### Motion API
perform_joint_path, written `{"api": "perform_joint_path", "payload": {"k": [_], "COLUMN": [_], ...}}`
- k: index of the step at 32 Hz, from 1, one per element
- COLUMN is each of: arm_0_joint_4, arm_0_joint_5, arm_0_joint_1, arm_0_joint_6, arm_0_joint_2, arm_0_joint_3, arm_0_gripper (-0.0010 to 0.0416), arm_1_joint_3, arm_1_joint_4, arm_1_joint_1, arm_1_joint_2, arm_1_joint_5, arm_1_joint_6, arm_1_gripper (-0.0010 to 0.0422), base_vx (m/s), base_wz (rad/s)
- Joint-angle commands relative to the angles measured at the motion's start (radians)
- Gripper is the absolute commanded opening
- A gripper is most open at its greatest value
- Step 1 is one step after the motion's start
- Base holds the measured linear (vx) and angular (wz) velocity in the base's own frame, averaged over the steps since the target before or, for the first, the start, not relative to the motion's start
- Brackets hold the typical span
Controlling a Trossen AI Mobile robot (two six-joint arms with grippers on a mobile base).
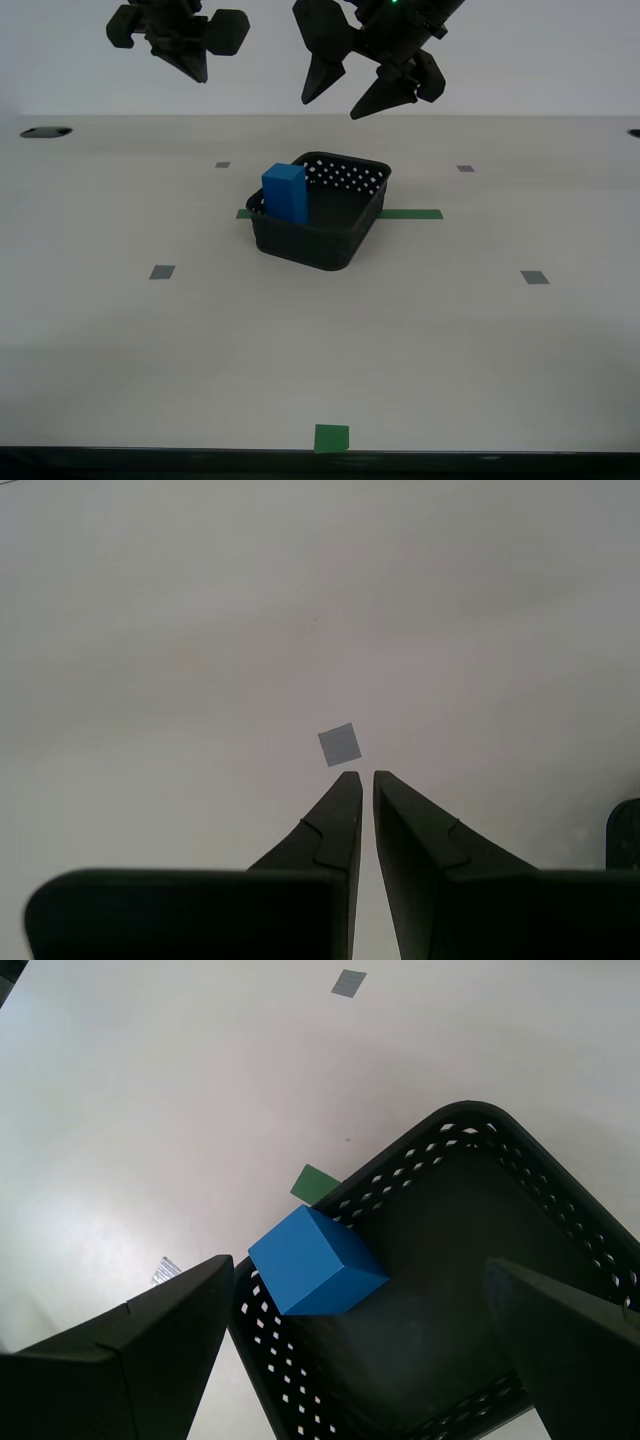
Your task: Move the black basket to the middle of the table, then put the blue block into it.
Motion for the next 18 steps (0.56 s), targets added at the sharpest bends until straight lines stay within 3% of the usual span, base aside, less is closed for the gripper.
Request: {"api": "perform_joint_path", "payload": {"k": [1,18], "arm_0_joint_4": [0.000,0.000], "arm_0_joint_5": [0.000,0.000], "arm_0_joint_1": [0.000,0.000], "arm_0_joint_6": [0.000,0.000], "arm_0_joint_2": [0.002,0.002], "arm_0_joint_3": [0.001,0.001], "arm_0_gripper": [0.0348,0.0348], "arm_1_joint_3": [0.000,0.000], "arm_1_joint_4": [0.000,0.000], "arm_1_joint_1": [0.000,0.000], "arm_1_joint_2": [0.000,0.000], "arm_1_joint_5": [0.002,0.002], "arm_1_joint_6": [0.003,0.003], "arm_1_gripper": [0.0013,0.0013], "base_vx": [0.000,0.000], "base_wz": [0.000,0.000]}}
